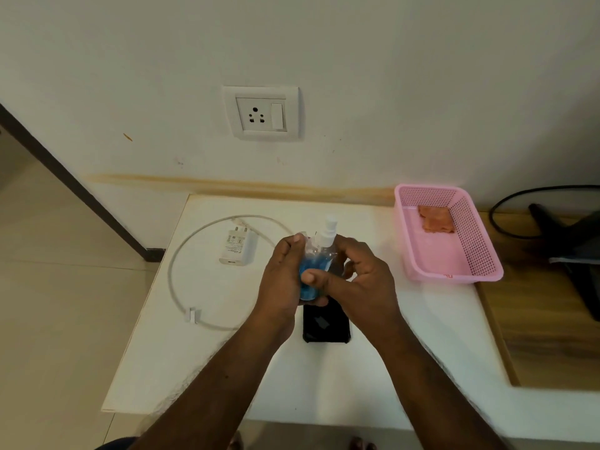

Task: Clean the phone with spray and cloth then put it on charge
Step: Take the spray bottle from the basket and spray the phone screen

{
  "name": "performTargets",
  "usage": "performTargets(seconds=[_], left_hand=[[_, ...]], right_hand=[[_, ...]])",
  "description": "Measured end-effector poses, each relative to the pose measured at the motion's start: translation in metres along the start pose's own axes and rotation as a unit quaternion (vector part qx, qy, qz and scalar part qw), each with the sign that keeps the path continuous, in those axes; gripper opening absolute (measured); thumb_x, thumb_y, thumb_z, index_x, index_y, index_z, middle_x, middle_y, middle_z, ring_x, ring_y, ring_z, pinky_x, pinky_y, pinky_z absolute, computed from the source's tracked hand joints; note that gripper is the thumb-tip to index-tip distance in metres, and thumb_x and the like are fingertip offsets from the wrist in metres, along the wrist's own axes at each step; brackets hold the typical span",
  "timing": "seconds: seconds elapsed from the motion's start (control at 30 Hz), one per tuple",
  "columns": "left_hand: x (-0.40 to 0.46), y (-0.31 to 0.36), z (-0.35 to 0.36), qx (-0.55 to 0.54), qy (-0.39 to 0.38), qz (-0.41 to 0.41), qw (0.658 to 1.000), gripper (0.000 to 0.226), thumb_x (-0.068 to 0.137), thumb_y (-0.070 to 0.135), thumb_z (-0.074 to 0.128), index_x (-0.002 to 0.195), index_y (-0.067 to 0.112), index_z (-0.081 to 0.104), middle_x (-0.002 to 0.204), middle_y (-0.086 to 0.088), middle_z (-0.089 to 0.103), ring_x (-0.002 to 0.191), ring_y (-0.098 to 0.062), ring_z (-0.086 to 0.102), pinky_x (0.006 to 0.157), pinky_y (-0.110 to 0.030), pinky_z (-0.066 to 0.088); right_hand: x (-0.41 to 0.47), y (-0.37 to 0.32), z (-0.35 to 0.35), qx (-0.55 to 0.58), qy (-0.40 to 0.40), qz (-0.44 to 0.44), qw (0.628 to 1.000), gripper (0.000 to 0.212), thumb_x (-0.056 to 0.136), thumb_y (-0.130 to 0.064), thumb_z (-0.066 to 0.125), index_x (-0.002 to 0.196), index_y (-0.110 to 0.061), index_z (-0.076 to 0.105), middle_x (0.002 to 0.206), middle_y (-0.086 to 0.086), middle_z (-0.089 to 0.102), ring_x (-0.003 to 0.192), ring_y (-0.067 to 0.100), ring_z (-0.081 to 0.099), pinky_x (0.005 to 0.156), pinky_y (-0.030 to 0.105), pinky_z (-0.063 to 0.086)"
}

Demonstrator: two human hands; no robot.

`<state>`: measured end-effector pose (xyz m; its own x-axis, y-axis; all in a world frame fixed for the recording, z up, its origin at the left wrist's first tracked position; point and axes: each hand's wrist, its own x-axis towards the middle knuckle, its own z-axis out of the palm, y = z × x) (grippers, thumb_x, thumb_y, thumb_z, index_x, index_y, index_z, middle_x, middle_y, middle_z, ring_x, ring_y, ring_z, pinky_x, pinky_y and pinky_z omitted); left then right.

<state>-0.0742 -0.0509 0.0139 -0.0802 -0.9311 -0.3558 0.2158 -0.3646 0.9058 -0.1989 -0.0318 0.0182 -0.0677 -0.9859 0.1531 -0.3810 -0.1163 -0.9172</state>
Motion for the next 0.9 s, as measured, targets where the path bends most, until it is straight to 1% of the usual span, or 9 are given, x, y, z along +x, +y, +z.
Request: performTargets(seconds=[0.1,0.2,0.3,0.4,0.53,0.67,0.77,0.83,0.9], left_hand=[[-0.004,0.003,-0.001,-0.025,-0.031,-0.011,0.999,0.04,0.101,0.053,0.037,0.086,0.048,0.073,0.087,0.007,0.077,0.073,-0.012,0.074,0.056,-0.029,0.058],[-0.005,0.004,-0.002,-0.048,-0.076,-0.038,0.995,0.041,0.092,0.055,0.044,0.077,0.037,0.077,0.065,0.002,0.069,0.054,-0.013,0.066,0.051,-0.026,0.054],[-0.003,0.002,-0.004,-0.044,-0.132,-0.067,0.988,0.039,0.094,0.052,0.05,0.091,0.02,0.07,0.065,-0.003,0.064,0.051,-0.017,0.061,0.044,-0.025,0.049],[-0.004,0.002,-0.004,-0.043,-0.149,-0.068,0.986,0.035,0.082,0.052,0.053,0.073,0.026,0.074,0.063,-0.003,0.061,0.051,-0.017,0.059,0.045,-0.025,0.045],[-0.003,0.003,-0.006,-0.045,-0.153,-0.06,0.985,0.032,0.084,0.05,0.057,0.068,0.03,0.075,0.064,-0.003,0.061,0.052,-0.019,0.059,0.044,-0.026,0.045],[-0.001,0.0,-0.003,-0.049,-0.147,-0.078,0.985,0.047,0.098,0.057,0.048,0.076,0.027,0.076,0.065,-0.004,0.062,0.053,-0.02,0.06,0.045,-0.026,0.046],[0.002,-0.002,0.0,-0.067,-0.149,-0.1,0.981,0.063,0.083,0.08,0.041,0.082,0.026,0.074,0.065,-0.007,0.061,0.053,-0.021,0.06,0.048,-0.027,0.049],[0.003,-0.004,0.0,-0.073,-0.17,-0.091,0.979,0.071,0.076,0.087,0.039,0.086,0.026,0.074,0.07,-0.008,0.061,0.055,-0.021,0.06,0.048,-0.028,0.049],[0.003,-0.004,-0.001,-0.09,-0.179,-0.075,0.977,0.076,0.066,0.09,0.045,0.092,0.025,0.076,0.075,-0.009,0.063,0.057,-0.019,0.062,0.049,-0.027,0.051]], right_hand=[[0.0,-0.002,0.004,-0.01,0.021,-0.018,1.0,0.04,0.078,-0.069,0.06,0.113,-0.05,0.053,0.111,-0.027,0.053,0.101,-0.011,0.053,0.075,0.001,0.043],[0.003,0.0,0.001,0.061,0.058,0.007,0.996,0.05,0.091,-0.071,0.03,0.121,-0.043,0.058,0.123,-0.019,0.059,0.113,-0.001,0.055,0.09,0.015,0.049],[0.007,0.006,-0.004,0.169,-0.002,0.061,0.984,0.032,0.1,-0.04,0.044,0.127,-0.035,0.061,0.122,-0.017,0.066,0.112,0.005,0.061,0.085,0.021,0.053],[0.006,0.011,-0.007,0.199,-0.057,0.077,0.975,0.03,0.099,-0.018,0.054,0.126,-0.026,0.064,0.12,-0.013,0.069,0.111,0.006,0.063,0.08,0.014,0.052],[0.007,0.013,-0.008,0.179,-0.058,0.065,0.98,0.031,0.094,-0.018,0.061,0.122,-0.032,0.066,0.115,-0.015,0.07,0.107,0.005,0.065,0.079,0.015,0.052],[0.008,0.014,-0.008,0.178,-0.014,0.067,0.982,0.03,0.087,-0.019,0.066,0.109,-0.039,0.07,0.105,-0.013,0.072,0.099,0.009,0.067,0.075,0.022,0.055],[0.012,0.014,-0.011,0.209,0.037,0.077,0.974,0.028,0.082,-0.027,0.072,0.109,-0.032,0.07,0.108,-0.005,0.072,0.103,0.016,0.067,0.084,0.035,0.056],[0.015,0.015,-0.018,0.255,0.074,0.089,0.96,0.028,0.085,-0.023,0.073,0.113,-0.026,0.07,0.11,0.003,0.071,0.106,0.023,0.066,0.092,0.043,0.054],[0.017,0.014,-0.027,0.3,0.101,0.097,0.943,0.03,0.085,-0.018,0.074,0.115,-0.021,0.07,0.105,0.005,0.071,0.105,0.028,0.068,0.092,0.044,0.054]])
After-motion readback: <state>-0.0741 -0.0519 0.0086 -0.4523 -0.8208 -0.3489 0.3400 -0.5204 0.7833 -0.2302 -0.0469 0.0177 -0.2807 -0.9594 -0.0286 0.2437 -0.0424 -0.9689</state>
